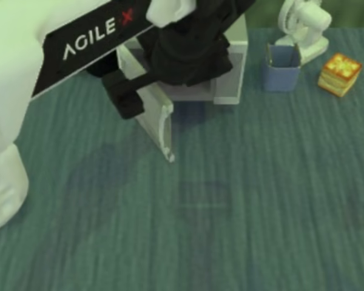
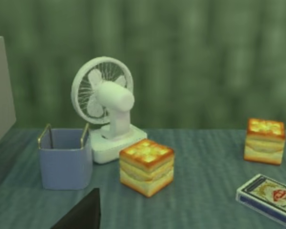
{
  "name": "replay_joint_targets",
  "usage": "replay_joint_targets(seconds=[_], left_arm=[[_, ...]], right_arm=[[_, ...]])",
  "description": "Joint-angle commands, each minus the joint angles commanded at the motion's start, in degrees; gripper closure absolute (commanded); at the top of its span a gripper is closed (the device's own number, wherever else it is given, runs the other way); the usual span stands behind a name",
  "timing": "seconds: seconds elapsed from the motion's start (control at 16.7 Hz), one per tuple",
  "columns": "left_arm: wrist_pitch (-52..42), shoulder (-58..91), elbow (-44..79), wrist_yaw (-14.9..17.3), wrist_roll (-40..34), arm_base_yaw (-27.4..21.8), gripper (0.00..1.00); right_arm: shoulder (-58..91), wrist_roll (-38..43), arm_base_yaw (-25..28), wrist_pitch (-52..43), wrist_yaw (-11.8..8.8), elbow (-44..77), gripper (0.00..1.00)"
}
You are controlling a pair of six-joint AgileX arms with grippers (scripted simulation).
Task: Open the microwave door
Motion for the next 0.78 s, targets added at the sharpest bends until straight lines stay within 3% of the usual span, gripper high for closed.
replay_joint_targets(seconds=[0.66, 0.78], left_arm=[[4.3, -1.9, -6.0, 0.1, 0.7, 0.7, 0.00], [4.3, -1.9, -6.0, 0.1, 0.7, 0.7, 0.15]], right_arm=[[0.0, 0.0, 0.0, 0.0, 0.0, 0.0, 0.00], [0.0, 0.0, 0.0, 0.0, 0.0, 0.0, 0.00]])
